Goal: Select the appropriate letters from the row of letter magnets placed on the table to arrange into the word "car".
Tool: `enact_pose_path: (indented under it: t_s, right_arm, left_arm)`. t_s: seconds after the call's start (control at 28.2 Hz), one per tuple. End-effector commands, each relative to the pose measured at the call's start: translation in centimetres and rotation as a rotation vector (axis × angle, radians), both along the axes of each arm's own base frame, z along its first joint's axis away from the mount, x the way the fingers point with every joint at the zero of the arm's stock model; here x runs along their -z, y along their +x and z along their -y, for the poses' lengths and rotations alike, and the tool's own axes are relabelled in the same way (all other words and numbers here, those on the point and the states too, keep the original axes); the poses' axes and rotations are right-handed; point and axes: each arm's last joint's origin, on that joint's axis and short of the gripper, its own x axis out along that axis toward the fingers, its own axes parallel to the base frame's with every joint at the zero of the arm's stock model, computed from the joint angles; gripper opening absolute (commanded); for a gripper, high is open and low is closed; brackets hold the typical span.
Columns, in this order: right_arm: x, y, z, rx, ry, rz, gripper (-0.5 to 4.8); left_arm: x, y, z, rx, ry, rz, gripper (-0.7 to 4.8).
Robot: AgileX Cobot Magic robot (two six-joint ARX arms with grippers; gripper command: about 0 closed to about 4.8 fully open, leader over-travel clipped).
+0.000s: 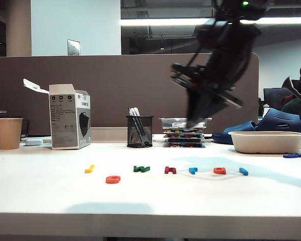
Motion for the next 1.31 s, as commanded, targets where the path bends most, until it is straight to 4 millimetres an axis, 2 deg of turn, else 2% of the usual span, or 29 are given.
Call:
enact_pose_path:
  t_s: [0.04,0.25,0.64,0.99,1.31]
  right_arm:
    - [0.3,-0.2,1.7,0.016,-0.030,-0.073,-0.06]
    - [0.6,-0.2,2.9,0.033,-0.046,-0.113,-0.06]
    - [3.6,-1.4,3.3,0.019,-0.088,-0.170,-0.06]
    - [3.8,-1.0,3.3,0.033,-0.112,-0.109,-0.06]
    - [5.0,-0.5,3.1,0.036,-0.116,-0.122,-0.06]
  left_arm:
    - [-0.1,0.0,-0.1,0.000,0.008,0.006,-0.05]
    - [-0.1,0.0,-0.1,0.000,0.008,0.007,-0.05]
    - [-0.1,0.0,-0.1,0.000,0.008,0.007,-0.05]
    - [-0.1,0.0,-0.1,0.000,0.008,0.007,-0.05]
    - [-0.1,0.0,-0.1,0.000,0.008,0.007,-0.05]
